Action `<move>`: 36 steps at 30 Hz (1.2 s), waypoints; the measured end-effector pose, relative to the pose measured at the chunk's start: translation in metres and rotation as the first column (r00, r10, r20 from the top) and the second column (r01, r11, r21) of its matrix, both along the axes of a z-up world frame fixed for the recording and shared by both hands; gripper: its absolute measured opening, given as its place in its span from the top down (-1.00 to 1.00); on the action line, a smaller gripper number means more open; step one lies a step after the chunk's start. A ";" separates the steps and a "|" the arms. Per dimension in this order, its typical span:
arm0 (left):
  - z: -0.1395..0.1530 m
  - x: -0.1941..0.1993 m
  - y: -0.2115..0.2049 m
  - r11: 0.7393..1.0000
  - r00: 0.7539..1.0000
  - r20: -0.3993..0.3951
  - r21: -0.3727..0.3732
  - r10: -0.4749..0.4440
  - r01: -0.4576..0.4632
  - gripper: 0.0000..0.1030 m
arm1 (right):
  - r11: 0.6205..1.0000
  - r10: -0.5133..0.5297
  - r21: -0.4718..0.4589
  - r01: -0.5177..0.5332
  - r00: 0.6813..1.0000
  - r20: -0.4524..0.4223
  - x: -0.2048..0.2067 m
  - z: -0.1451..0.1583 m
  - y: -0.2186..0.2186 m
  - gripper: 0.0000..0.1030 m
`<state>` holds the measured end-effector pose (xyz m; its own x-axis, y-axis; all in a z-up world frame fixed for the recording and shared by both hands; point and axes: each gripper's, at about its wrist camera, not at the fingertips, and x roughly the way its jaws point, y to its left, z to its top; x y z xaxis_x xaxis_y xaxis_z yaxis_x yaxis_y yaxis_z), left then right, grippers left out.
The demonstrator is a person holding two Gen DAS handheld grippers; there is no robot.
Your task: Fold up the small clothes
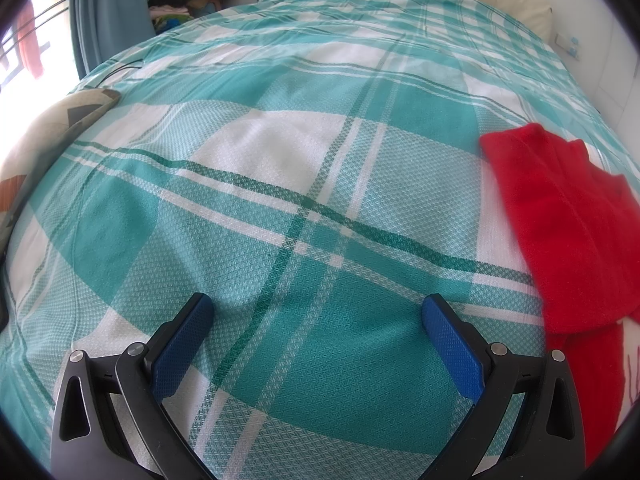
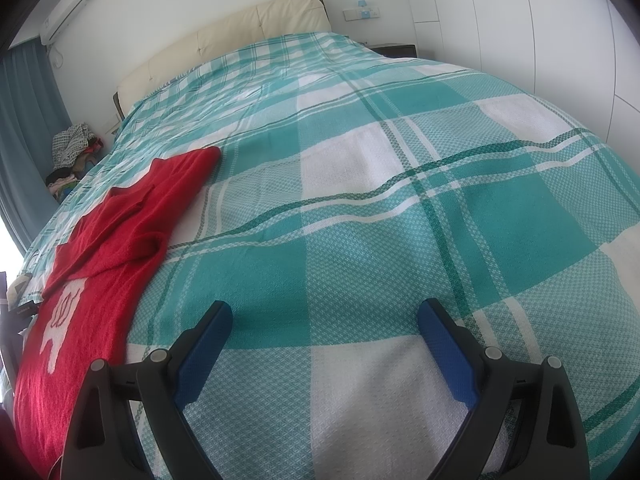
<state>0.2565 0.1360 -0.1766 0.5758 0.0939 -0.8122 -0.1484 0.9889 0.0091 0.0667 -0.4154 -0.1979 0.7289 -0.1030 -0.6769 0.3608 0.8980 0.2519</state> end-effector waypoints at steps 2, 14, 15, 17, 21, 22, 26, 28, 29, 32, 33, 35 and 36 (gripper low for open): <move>0.000 0.000 0.000 1.000 1.000 0.000 0.000 0.000 0.000 -0.99 | 1.000 0.000 0.000 0.000 1.000 0.000 0.000 0.000 0.000 -0.81; 0.000 0.000 0.000 1.000 1.000 0.000 0.000 0.000 0.000 -0.99 | 1.000 0.000 -0.002 0.000 1.000 -0.002 0.000 0.000 0.000 -0.81; 0.000 0.000 0.000 1.000 1.000 0.000 0.000 0.000 0.000 -0.99 | 1.000 0.000 -0.003 0.000 1.000 -0.003 0.000 0.000 0.000 -0.82; 0.000 0.000 0.000 1.000 1.000 0.000 0.000 0.000 0.000 -0.99 | 1.000 0.000 -0.006 0.000 1.000 -0.006 0.001 0.000 0.001 -0.82; 0.000 0.000 0.000 1.000 1.000 0.000 0.000 0.000 0.000 -0.99 | 1.000 0.000 -0.008 0.000 1.000 -0.007 0.003 0.000 0.002 -0.82; 0.000 0.000 0.000 1.000 1.000 0.000 0.000 0.000 0.000 -0.99 | 1.000 0.000 -0.007 0.000 1.000 -0.007 0.003 0.000 0.002 -0.82; 0.000 0.000 0.000 1.000 1.000 0.000 0.000 0.000 0.000 -0.99 | 1.000 0.000 -0.002 0.000 1.000 0.001 0.002 0.000 0.002 -0.82; 0.000 0.000 0.000 1.000 1.000 0.000 0.000 0.000 0.000 -0.99 | 1.000 -0.004 -0.002 0.004 1.000 0.013 -0.001 0.003 0.001 -0.81; 0.000 0.000 0.000 1.000 1.000 0.000 0.000 0.000 0.000 -0.99 | 1.000 -0.009 -0.004 0.009 1.000 0.020 -0.003 0.005 0.001 -0.81; 0.000 0.000 0.000 1.000 1.000 0.000 0.000 0.000 0.000 -0.99 | 0.999 -0.043 -0.027 0.045 0.998 0.053 -0.016 0.023 0.002 -0.81; 0.000 0.000 0.000 1.000 1.000 0.000 0.000 0.000 0.000 -0.99 | 0.998 -0.041 -0.046 0.045 0.996 0.083 -0.023 0.036 0.004 -0.81; 0.000 0.000 0.000 1.000 1.000 0.000 0.000 0.000 0.000 -0.99 | 0.992 -0.014 -0.118 0.033 0.988 0.154 -0.040 0.067 0.012 -0.81; 0.000 0.000 0.000 1.000 1.000 0.000 0.000 0.000 0.000 -0.99 | 0.986 0.001 -0.166 0.030 0.982 0.186 -0.050 0.084 0.016 -0.81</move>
<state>0.2564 0.1359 -0.1766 0.5759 0.0941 -0.8121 -0.1485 0.9889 0.0093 0.0170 -0.3993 -0.1144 0.8374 -0.2150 -0.5025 0.3353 0.9281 0.1618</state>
